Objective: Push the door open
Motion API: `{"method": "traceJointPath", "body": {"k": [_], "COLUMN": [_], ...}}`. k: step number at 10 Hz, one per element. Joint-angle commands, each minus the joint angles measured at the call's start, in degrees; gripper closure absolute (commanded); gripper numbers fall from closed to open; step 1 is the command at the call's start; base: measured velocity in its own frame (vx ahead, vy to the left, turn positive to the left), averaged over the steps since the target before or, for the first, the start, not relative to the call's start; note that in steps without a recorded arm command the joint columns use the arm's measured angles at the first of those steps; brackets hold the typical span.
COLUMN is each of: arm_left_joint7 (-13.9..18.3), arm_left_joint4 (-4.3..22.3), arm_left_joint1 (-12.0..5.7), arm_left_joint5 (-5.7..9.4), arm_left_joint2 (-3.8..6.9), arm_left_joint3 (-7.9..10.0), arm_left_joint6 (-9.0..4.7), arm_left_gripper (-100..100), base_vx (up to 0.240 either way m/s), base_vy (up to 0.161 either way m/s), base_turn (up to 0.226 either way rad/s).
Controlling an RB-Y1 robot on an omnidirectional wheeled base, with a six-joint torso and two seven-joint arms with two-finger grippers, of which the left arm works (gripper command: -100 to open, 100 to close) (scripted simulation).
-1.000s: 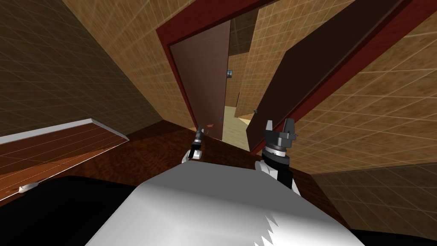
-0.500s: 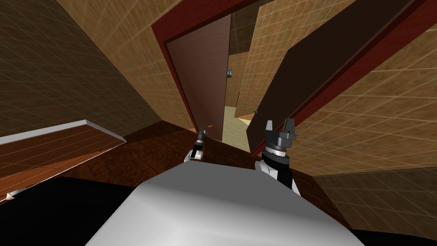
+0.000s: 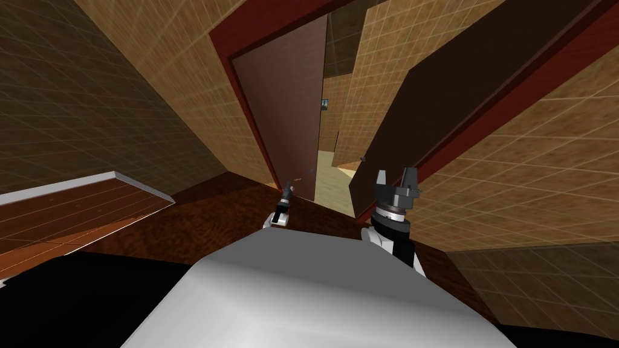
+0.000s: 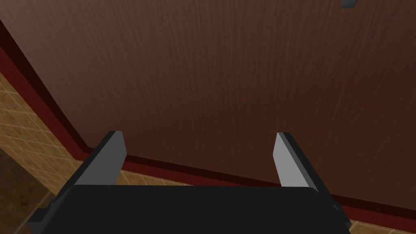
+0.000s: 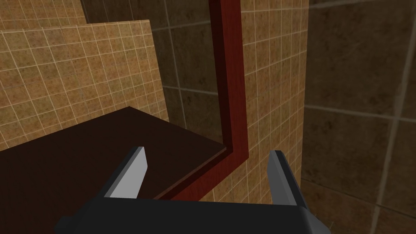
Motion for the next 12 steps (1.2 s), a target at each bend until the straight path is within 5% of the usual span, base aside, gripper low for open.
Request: {"method": "traceJointPath", "body": {"k": [1,7,12], "arm_left_joint7": [0.2,1.1,1.7], "arm_left_joint4": [2.4,13.0,19.4], "arm_left_joint1": [-0.89,-4.79,-7.13], "arm_left_joint5": [-0.32,-1.86,-2.79], "arm_left_joint2": [-0.12,-0.66,-1.21], "arm_left_joint3": [-0.19,-1.16,-1.74], "arm_left_joint6": [-0.43,-2.53,-3.78], "arm_left_gripper": [-100,-100,-100], "base_vx": [0.056,0.096,0.073], "base_vy": [0.015,0.02,0.012], "base_turn": [-0.008,-0.017,-0.013]}}
